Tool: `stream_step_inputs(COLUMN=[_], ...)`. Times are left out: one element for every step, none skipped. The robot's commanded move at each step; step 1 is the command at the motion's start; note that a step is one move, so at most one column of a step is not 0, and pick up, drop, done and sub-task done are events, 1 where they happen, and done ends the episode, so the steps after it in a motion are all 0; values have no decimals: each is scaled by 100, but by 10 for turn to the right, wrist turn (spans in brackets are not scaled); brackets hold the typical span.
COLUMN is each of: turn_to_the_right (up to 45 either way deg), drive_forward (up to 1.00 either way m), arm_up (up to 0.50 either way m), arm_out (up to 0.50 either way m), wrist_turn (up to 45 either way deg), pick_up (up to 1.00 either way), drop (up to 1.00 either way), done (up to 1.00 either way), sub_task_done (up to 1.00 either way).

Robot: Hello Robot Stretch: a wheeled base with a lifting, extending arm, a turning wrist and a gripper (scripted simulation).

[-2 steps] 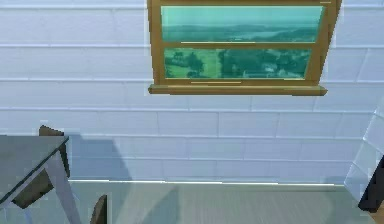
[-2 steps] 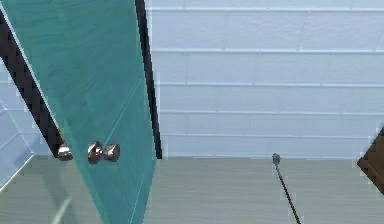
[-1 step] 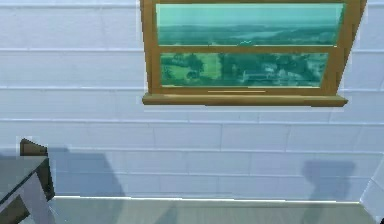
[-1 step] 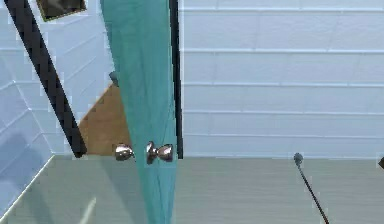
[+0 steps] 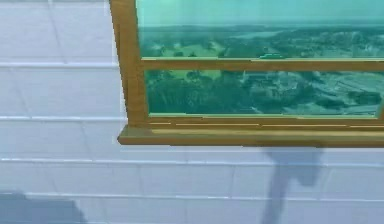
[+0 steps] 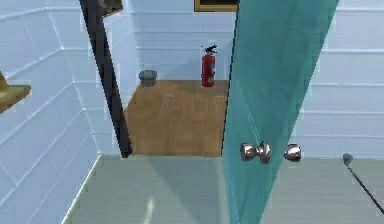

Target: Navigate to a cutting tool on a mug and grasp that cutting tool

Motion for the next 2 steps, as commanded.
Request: stream_step_inputs(turn_to_the_right=[450, 330], drive_forward=[0, 0], arm_up=[0, 0], arm_out=[0, 0], wrist_turn=[0, 0], pick_up=[0, 0], drop=[0, 0], done=[0, 0], sub_task_done=[0, 0])
